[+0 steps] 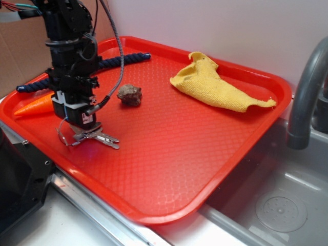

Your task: Grab the silver keys.

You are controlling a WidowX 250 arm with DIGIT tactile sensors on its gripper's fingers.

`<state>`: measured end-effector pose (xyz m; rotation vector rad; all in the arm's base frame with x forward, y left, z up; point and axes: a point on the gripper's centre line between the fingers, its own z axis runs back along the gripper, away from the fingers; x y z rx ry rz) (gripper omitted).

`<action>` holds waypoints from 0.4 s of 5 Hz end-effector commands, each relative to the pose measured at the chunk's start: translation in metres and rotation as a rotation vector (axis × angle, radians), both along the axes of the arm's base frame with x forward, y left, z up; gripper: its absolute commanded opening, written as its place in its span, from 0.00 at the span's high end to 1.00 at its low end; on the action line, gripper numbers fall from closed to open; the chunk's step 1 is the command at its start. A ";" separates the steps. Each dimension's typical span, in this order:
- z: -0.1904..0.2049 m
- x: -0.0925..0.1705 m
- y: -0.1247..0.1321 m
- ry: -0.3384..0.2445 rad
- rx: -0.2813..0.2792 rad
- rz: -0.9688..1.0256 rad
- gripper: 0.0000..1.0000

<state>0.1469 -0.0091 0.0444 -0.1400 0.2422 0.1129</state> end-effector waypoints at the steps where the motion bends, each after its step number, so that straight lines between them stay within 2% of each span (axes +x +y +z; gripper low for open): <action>1: 0.052 0.010 -0.008 -0.137 0.121 -0.076 1.00; 2: 0.101 0.031 -0.016 -0.353 0.307 -0.055 1.00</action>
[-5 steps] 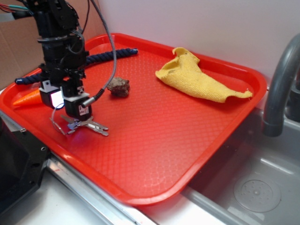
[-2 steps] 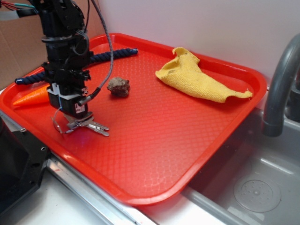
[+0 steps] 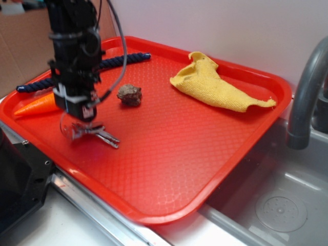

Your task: Grab the silver keys.

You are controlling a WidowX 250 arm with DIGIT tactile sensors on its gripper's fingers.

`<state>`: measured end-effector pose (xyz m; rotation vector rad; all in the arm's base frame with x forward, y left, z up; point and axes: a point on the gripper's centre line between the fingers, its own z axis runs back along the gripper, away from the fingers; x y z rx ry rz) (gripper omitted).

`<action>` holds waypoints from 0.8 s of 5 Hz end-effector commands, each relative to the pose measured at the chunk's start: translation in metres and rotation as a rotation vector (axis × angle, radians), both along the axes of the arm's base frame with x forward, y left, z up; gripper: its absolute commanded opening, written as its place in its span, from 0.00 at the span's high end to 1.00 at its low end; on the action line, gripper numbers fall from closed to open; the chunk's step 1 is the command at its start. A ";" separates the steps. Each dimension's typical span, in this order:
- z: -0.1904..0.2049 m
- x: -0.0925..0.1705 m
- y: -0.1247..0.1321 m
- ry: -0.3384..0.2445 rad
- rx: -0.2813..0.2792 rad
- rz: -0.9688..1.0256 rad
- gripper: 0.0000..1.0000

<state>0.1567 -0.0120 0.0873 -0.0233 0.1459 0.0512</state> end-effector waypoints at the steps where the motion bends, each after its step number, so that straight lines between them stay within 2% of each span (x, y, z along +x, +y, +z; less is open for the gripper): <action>1: 0.110 0.035 -0.011 -0.316 0.123 -0.005 1.00; 2: 0.160 0.041 -0.008 -0.355 0.157 0.039 1.00; 3: 0.209 0.043 -0.001 -0.374 0.043 0.035 1.00; 4: 0.230 0.043 0.001 -0.389 -0.013 0.067 1.00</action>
